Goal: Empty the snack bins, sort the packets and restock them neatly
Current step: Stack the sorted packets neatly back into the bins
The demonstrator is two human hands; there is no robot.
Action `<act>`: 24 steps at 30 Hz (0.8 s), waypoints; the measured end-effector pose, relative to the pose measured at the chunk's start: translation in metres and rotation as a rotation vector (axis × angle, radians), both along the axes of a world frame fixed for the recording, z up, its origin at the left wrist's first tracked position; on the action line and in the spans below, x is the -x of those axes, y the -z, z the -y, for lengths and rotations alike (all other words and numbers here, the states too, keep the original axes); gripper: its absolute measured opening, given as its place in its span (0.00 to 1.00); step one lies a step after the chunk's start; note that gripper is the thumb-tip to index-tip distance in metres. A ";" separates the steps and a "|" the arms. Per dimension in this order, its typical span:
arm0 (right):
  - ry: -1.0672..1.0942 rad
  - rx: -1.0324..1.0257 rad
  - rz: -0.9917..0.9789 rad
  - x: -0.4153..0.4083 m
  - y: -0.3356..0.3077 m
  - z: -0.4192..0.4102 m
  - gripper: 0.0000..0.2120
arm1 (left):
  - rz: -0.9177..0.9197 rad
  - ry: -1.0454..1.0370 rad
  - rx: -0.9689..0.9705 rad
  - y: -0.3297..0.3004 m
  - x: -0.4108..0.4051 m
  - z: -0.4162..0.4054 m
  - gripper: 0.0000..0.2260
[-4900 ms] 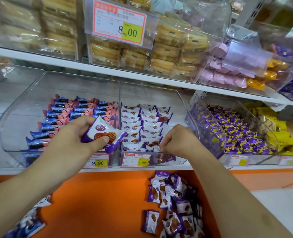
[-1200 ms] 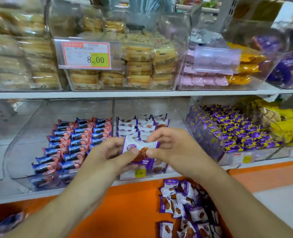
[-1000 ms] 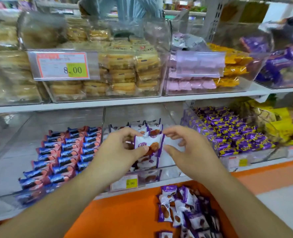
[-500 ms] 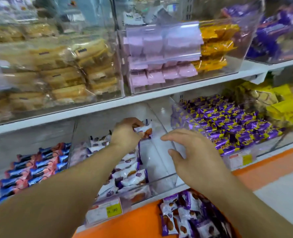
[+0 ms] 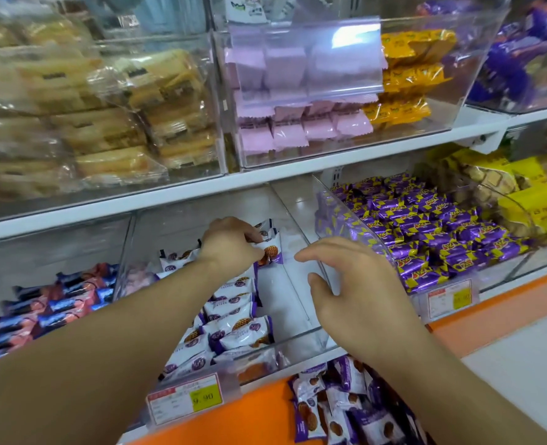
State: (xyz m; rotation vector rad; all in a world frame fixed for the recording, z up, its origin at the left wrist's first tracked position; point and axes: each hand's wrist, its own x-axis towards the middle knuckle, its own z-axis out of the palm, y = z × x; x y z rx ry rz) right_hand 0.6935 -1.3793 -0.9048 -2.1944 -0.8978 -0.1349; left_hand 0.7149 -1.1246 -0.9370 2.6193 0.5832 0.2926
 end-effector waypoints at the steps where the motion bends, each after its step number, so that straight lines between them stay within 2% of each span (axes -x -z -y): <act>1: 0.000 -0.002 -0.003 0.000 0.000 0.000 0.15 | -0.003 -0.012 0.010 0.001 -0.001 -0.001 0.10; 12: -0.013 -0.049 -0.033 0.002 -0.001 -0.002 0.18 | -0.035 -0.073 0.007 0.000 -0.002 0.005 0.06; 15: -0.004 -0.060 -0.057 0.002 -0.003 -0.001 0.19 | 0.048 -0.046 0.029 0.001 0.009 0.007 0.17; 19: -0.012 -0.064 -0.067 0.006 -0.007 0.005 0.18 | 0.211 0.001 0.103 -0.013 0.041 0.021 0.12; 24: -0.033 -0.101 0.046 0.014 -0.012 0.021 0.18 | 0.328 0.111 0.253 -0.048 0.114 0.069 0.10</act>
